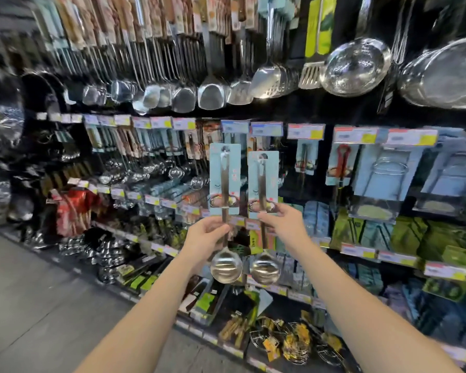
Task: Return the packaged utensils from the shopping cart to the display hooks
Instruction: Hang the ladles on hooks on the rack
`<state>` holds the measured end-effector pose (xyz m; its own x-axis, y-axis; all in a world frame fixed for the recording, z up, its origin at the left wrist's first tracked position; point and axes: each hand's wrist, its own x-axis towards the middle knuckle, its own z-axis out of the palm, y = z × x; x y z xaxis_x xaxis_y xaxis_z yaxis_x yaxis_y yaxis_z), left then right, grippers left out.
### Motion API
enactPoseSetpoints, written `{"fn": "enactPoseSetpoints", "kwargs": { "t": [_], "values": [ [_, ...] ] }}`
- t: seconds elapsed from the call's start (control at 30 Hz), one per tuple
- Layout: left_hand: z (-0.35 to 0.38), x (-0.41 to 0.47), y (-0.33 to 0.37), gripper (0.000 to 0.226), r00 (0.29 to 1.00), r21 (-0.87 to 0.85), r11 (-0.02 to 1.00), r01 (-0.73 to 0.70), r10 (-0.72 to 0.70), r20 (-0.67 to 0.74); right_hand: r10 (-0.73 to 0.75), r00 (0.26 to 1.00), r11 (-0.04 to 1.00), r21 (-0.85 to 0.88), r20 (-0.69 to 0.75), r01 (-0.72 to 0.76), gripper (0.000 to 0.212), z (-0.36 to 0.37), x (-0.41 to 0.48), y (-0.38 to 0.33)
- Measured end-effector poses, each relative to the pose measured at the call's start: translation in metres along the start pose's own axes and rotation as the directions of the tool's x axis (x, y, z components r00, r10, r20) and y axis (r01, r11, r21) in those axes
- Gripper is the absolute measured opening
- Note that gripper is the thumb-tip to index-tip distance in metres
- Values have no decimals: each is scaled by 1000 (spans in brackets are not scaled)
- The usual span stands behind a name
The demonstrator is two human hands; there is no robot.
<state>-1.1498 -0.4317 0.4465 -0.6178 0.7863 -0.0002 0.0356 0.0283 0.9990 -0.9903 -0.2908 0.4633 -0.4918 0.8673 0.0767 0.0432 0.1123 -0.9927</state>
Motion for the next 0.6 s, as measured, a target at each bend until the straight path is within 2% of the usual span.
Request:
{"fn": "enactPoseSetpoints", "kwargs": {
  "t": [0.23,0.47,0.6],
  "values": [
    [-35,73,-8,19,999,19,1000,13,-14,38,23,1000,1000,4,12,-23,18,62,75,24],
    [-62,146,-9,9,992,48,998,41,-47,120,20,1000,1000,-9,-12,-20,39,94,138,20],
    [-79,176,-9,11,992,63,998,20,-28,122,7,999,1000,-23,-39,-8,36,111,161,11]
  ]
}}
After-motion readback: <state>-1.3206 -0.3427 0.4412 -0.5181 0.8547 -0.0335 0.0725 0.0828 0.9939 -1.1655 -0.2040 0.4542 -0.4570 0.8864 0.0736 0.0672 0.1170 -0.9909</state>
